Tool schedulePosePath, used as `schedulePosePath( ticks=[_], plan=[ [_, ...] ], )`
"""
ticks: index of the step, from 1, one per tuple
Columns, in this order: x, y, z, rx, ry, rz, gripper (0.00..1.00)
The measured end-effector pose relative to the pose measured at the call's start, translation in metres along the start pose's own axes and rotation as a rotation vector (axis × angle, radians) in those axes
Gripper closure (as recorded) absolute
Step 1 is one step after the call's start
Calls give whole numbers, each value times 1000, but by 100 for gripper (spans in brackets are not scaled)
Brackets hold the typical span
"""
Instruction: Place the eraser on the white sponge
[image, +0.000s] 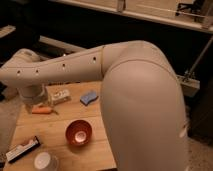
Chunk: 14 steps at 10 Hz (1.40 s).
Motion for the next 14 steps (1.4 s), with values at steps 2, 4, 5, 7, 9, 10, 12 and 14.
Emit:
schedulePosePath(
  ticks=[2,4,5,7,9,10,12,14],
  plan=[
    [1,1,0,1,5,-27,35],
    [7,9,3,-1,24,-140,35],
    [11,18,6,-7,37,-252,35],
    [14,30,12,-12,59,-432,35],
    [11,48,22,-24,70,-632,35],
    [8,59,28,-28,74,-728,35],
    [3,82,43,-31,74,-899,35],
    [1,100,62,-12,68,-1005,35]
  ],
)
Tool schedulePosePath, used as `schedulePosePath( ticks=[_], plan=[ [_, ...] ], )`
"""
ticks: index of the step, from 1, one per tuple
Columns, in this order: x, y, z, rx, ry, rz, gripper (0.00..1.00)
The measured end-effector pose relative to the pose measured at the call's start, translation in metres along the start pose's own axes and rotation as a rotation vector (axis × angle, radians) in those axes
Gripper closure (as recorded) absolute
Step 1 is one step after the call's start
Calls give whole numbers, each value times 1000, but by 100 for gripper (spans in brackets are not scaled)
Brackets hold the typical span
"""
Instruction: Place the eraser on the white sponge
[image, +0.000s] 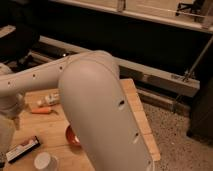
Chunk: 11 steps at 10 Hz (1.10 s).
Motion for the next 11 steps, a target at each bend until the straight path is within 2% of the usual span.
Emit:
schedulePosePath(
  ticks=[2,5,11],
  plan=[
    [-14,11,19,28,-3,-39,35],
    [-15,27,35,52,0,23,35],
    [-16,27,37,60,-3,20,35]
  ],
)
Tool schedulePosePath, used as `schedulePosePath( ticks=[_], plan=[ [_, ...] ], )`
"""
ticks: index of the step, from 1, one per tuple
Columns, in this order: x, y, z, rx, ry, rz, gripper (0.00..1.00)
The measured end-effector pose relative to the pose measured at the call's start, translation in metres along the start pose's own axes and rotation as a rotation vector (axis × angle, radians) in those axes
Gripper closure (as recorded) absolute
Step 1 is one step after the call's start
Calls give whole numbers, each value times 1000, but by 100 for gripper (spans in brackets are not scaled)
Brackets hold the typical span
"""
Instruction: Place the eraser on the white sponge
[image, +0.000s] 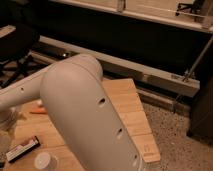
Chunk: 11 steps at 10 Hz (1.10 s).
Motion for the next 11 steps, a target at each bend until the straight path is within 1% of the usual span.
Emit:
schedulePosePath(
  ticks=[1,3,4,5,6,8,9,11],
  plan=[
    [-3,0,1,15,-10,-37,35],
    [-15,12,9,62,-51,-204,35],
    [-20,22,14,77,-75,-287,35],
    [-21,31,22,81,-90,-352,35],
    [-19,41,34,74,-92,-405,35],
    [-15,63,57,39,-87,-476,35],
    [-17,69,66,23,-87,-503,35],
    [-20,76,76,11,-94,-558,35]
  ],
)
